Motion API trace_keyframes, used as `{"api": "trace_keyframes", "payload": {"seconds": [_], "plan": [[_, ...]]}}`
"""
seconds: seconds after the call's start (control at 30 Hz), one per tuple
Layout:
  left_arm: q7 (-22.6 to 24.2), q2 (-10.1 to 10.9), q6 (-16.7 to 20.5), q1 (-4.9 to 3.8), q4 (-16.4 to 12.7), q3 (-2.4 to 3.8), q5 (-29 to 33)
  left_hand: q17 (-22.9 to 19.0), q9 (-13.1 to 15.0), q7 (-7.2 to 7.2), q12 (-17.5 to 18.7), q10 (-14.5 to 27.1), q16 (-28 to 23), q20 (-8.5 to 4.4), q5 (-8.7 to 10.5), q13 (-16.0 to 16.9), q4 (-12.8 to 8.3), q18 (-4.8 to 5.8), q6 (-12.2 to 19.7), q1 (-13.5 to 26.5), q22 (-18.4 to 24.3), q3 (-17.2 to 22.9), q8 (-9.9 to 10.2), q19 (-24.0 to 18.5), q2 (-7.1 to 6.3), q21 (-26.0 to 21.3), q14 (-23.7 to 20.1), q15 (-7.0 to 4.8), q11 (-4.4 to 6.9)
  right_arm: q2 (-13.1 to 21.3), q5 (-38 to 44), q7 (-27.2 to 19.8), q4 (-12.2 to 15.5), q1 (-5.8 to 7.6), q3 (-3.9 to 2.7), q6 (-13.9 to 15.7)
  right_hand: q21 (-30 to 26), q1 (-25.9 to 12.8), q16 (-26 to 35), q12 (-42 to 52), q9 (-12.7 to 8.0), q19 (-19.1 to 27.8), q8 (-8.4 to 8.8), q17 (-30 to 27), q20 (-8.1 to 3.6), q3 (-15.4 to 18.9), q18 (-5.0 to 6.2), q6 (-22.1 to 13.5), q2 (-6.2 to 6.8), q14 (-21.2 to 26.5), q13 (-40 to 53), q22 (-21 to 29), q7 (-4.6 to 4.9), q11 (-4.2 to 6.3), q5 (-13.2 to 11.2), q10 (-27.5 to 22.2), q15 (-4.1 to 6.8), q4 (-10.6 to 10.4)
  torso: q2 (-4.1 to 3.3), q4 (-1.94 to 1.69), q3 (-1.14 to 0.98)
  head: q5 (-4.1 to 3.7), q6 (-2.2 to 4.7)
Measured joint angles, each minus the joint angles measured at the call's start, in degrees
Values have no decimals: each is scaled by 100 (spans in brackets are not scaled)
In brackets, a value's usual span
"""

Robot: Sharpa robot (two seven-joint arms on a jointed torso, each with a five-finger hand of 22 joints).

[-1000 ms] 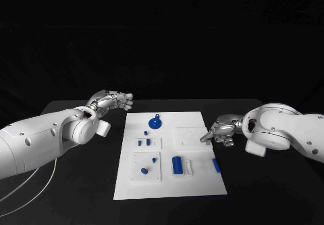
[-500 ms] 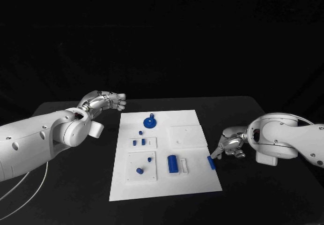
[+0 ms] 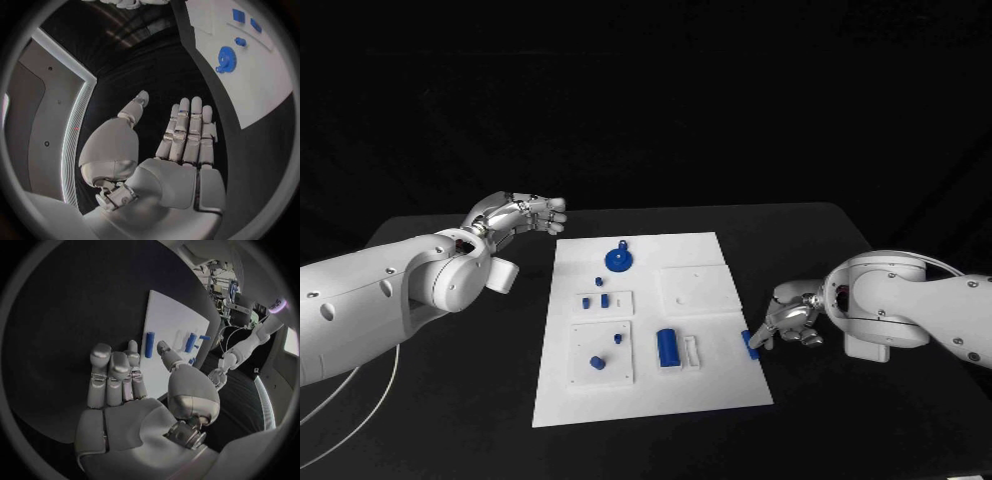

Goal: Assemble the parts on the task board

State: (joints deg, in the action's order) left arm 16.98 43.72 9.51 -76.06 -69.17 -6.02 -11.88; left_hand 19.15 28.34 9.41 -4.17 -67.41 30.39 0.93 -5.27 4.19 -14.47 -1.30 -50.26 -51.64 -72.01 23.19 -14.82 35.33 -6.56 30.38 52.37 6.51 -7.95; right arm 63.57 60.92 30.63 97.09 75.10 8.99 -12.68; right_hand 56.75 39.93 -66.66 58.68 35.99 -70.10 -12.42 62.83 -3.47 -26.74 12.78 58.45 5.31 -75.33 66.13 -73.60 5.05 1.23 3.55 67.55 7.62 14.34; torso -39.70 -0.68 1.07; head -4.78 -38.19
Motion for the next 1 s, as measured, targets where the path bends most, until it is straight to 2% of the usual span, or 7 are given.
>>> {"api": "trace_keyframes", "payload": {"seconds": [0.3,0.43,0.53,0.63,0.67,0.8,1.0], "plan": [[0,28,-2,0,-11,-1,0,6,0,0,0,0,0,0,0,0,0,0,0,0,1,0,0,0,0,0,0,0,0,-157,32,-32,-29,-91,-7,68,0,-83,0,0,1,0,0,0,0,178,0,-3,-112,0,9,0,2,0,0,-1,0,173,-1,-4,2,17,-16],[0,27,-4,0,-16,-1,0,6,0,0,0,0,0,0,0,0,0,0,0,0,1,0,0,0,0,0,0,0,0,-218,33,-46,-78,-144,-19,108,1,48,-1,-1,43,0,-22,0,1,153,1,-3,-242,-8,9,2,2,-1,12,0,-8,192,-4,-4,3,20,-27],[-2,27,-6,0,-18,-1,0,12,1,0,0,0,0,0,0,0,0,0,0,0,-4,0,0,0,0,0,0,0,0,-264,36,-55,-121,-169,-34,138,1,273,-1,-15,52,-11,-22,0,10,-224,1,3,-265,-10,8,28,-2,0,-52,2,-10,64,-4,-4,6,20,-34],[-4,32,-7,0,-19,-1,0,11,-4,0,0,0,0,0,0,0,0,0,0,0,-4,0,0,0,0,0,0,0,0,-304,54,-62,-160,-199,-43,167,1,596,-1,-19,627,-20,-22,0,20,-762,1,21,-204,-11,8,36,6,0,-51,2,-11,-77,-2,-4,8,29,-41],[-4,35,-7,0,-20,-1,0,11,-4,0,0,0,0,0,0,0,0,0,0,0,-4,0,0,0,0,0,0,0,0,-316,60,-65,-172,-211,-47,180,1,679,-1,-20,684,-34,-23,0,34,-934,2,33,-164,-20,8,36,12,-3,-51,5,-20,-120,-1,-4,7,33,-42],[-6,49,-8,0,-20,-1,0,11,-4,0,0,0,0,0,0,0,0,0,0,0,-4,0,0,0,0,0,0,0,0,-344,83,-79,-199,-235,-57,217,2,824,-1,-23,684,-41,-44,0,41,-1300,1,61,-92,-30,8,36,10,-21,-51,23,-29,-207,3,-2,7,38,-45],[-9,50,-9,0,-20,-1,0,16,-4,0,0,0,0,0,0,0,0,0,0,10,-4,0,0,0,10,0,0,0,0,-357,88,-130,-228,-245,-57,252,26,912,-1,-41,800,-71,-68,0,71,-1848,1,91,-125,-42,10,35,17,10,-90,54,-41,-301,3,-1,7,43,-59]]}}
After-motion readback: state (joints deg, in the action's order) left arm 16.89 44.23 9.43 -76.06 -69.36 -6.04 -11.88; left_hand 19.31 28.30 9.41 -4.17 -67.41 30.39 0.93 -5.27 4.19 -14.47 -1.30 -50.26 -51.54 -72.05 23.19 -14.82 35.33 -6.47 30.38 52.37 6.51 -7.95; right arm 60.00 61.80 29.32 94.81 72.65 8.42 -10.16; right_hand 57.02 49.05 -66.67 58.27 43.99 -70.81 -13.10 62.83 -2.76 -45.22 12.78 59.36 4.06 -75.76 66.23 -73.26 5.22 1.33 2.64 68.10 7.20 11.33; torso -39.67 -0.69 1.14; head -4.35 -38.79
